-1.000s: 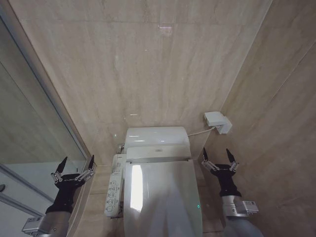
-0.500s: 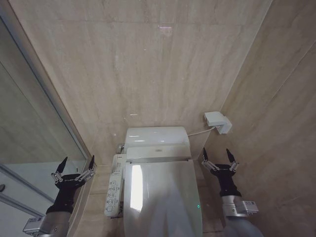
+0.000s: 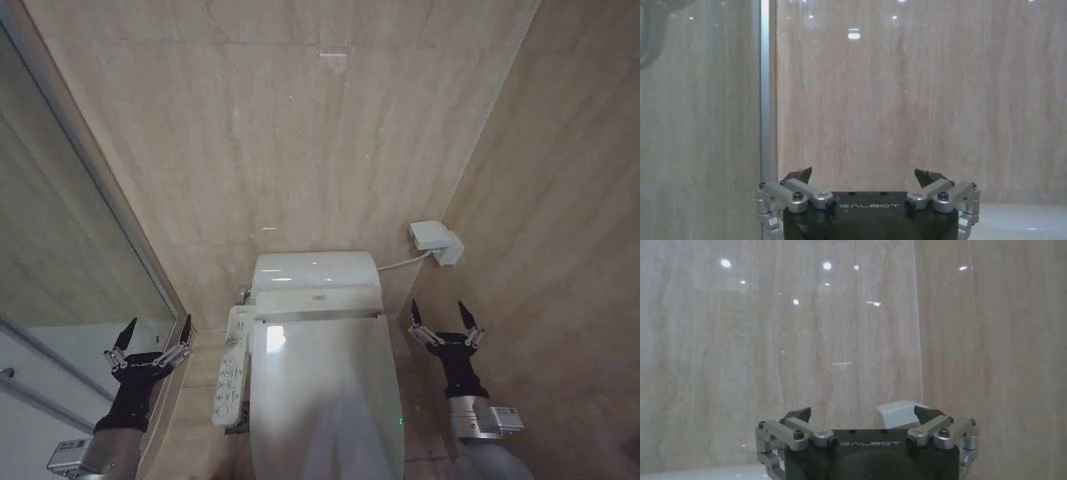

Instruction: Open the toilet lid, clean the toilet bowl with a toilet brush, close the toilet lid, and flush.

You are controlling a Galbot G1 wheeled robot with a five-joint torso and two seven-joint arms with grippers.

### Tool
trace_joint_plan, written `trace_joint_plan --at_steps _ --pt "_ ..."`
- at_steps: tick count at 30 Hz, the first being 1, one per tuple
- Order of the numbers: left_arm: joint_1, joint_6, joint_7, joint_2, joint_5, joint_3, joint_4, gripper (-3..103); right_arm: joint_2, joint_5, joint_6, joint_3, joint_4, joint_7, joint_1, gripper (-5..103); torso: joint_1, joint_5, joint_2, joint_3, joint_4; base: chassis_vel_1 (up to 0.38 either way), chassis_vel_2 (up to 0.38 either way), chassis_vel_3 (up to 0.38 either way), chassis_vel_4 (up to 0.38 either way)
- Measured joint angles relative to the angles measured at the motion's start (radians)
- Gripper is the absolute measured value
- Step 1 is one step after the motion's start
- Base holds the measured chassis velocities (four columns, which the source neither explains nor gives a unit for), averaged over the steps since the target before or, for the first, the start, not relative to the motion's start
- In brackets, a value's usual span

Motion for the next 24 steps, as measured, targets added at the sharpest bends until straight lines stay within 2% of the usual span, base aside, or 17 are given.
trace_joint_plan --at_steps 7,10,11,16,18,20,24 --pt "0.000 0.000 0.000 0.000 0.000 0.000 0.001 100 0.000 0.000 0.000 0.000 0.000 0.000 0.000 100 0.000 -0.0008 0.000 0.000 -0.0001 0.203 -0.210 -0.211 0.197" --pt "0.000 0.000 0.000 0.000 0.000 0.000 0.001 100 0.000 0.000 0.000 0.000 0.000 0.000 0.000 100 0.000 0.0007 0.000 0.000 0.0000 0.250 -0.243 -0.271 0.238" --pt "0.000 0.000 0.000 0.000 0.000 0.000 0.001 100 0.000 0.000 0.000 0.000 0.000 0.000 0.000 100 0.000 -0.0006 0.000 0.000 0.0001 0.263 -0.281 -0.253 0.271" --pt "0.000 0.000 0.000 0.000 -0.001 0.000 0.001 100 0.000 0.000 0.000 0.000 0.000 0.000 0.000 100 0.000 0.0002 0.000 0.000 0.0001 0.311 -0.303 -0.302 0.304" --pt "0.000 0.000 0.000 0.000 -0.001 0.000 0.001 100 0.000 0.000 0.000 0.000 0.000 0.000 0.000 100 0.000 -0.0010 0.000 0.000 0.0001 0.336 -0.329 -0.306 0.327" --pt "0.000 0.000 0.000 0.000 -0.001 0.000 0.001 100 0.000 0.000 0.000 0.000 0.000 0.000 -0.001 100 -0.001 0.0004 0.001 0.000 -0.0002 0.289 -0.309 -0.242 0.256" --pt "0.000 0.000 0.000 0.000 -0.001 0.000 0.001 100 0.000 0.000 0.000 0.000 0.000 0.000 -0.001 100 -0.001 -0.0003 0.001 -0.001 0.0002 0.179 -0.152 -0.188 0.179"
